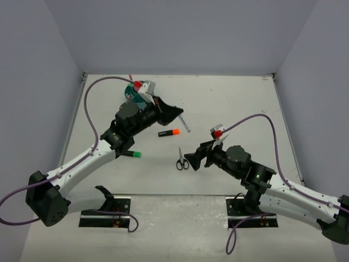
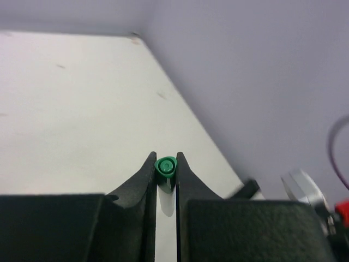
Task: Sort the stationery into containers
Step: Place the pen in the storage box.
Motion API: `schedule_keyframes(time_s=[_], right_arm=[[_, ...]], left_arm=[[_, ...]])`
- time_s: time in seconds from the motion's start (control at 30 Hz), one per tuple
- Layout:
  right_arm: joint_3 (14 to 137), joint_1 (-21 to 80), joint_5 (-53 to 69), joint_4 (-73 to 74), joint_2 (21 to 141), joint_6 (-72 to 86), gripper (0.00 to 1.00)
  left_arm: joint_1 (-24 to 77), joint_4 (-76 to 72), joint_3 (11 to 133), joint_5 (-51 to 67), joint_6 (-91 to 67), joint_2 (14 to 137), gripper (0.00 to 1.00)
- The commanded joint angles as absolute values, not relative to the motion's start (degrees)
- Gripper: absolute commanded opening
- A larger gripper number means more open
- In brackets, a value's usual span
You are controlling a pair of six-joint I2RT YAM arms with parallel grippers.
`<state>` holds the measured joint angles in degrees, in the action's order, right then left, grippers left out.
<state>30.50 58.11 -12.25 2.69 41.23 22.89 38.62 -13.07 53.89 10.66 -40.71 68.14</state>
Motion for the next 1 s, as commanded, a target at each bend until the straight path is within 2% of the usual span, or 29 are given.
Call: schedule_keyframes(time_s=[0.0, 0.23, 0.53, 0.83, 0.97], right_arm=[[31.99, 57.92, -28.92, 8.35, 46.14, 29.35, 0.99], [30.52, 57.75, -30.16, 8.1, 49.11, 30.3, 0.99], [33.17, 57.74, -29.89, 11.02, 55.8, 31.66, 0.99], [33.7, 57.74, -28.63, 11.55, 55.97, 31.67, 0.99], [33.22, 57.74, -28.1, 11.14, 55.2, 31.49, 0.99]], left_arm=[[34.97, 5.62, 70.14, -22.06, -30.59, 77.27, 0.0], [23.14, 6.27, 96.9, -34.09, -22.72, 102.56, 0.0], [18.07, 5.75, 114.77, -35.7, -11.63, 120.26, 0.0], [16.15, 3.76, 108.01, -34.11, -14.65, 120.88, 0.0], [15.38, 4.2, 107.6, -32.35, -14.66, 121.64, 0.03]])
